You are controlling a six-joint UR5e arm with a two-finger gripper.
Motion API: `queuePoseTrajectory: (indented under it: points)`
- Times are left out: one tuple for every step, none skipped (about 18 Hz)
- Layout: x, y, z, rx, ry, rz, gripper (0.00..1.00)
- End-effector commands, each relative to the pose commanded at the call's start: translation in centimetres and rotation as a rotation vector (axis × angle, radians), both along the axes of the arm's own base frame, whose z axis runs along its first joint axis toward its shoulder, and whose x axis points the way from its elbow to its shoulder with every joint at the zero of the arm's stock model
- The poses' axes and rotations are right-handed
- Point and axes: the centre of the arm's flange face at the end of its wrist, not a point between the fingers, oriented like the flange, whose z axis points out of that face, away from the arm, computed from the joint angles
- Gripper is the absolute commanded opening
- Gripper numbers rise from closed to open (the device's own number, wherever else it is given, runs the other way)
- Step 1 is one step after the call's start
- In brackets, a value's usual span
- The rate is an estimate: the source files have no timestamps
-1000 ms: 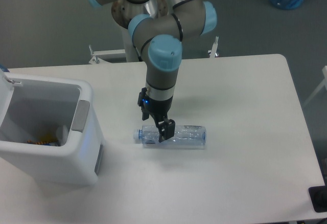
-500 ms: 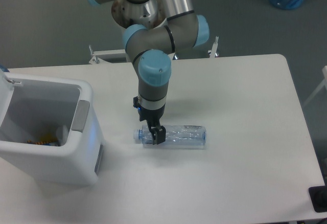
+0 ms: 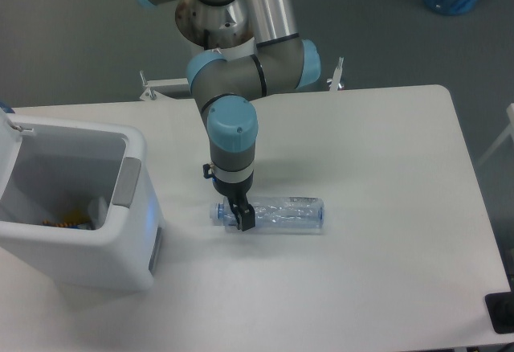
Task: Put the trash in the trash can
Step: 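Lower onto the bottle cap end and close the gripper on it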
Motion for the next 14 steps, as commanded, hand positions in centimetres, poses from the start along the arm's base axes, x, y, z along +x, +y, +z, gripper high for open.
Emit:
queuePoseTrajectory:
  points:
    - [0.0, 0.1, -0.3, -0.004, 0.000, 0.000, 1.00]
    - [-0.1, 0.1, -0.2, -0.012, 0.010, -0.001, 0.99]
    - [-0.1, 0.0, -0.3, -0.028, 0.026, -0.003, 0.97]
    - [-0.1, 0.0, -0.6, -0.043, 0.035, -0.004, 0.95]
    - [0.1, 0.1, -0.7, -0.052, 0.041, -0.010, 0.91]
    - [0.1, 0.2, -0.9, -0.057, 0.044, -0.013, 0.87]
    - [0.1, 0.4, -0.7, -0.055, 0.047, -0.013, 0.81]
    - [-0.1, 0.6, -0.6, -0.052, 0.049, 0.004, 0.77]
    - [-0.2, 0.8, -0.6, -0.049, 0.048, 0.029, 0.71]
    - [-0.3, 1.2, -0.6, -0.044, 0.049, 0.056, 0.68]
    - [-0.3, 1.7, -0.7, -0.042, 0.050, 0.069, 0.64]
    - [-0.3, 2.1, -0.7, -0.040, 0.050, 0.078, 0.62]
    - [-0.4, 2.3, -0.8, -0.040, 0.052, 0.086, 0.59]
    - [-0.5, 2.4, -0.6, -0.035, 0.053, 0.095, 0.56]
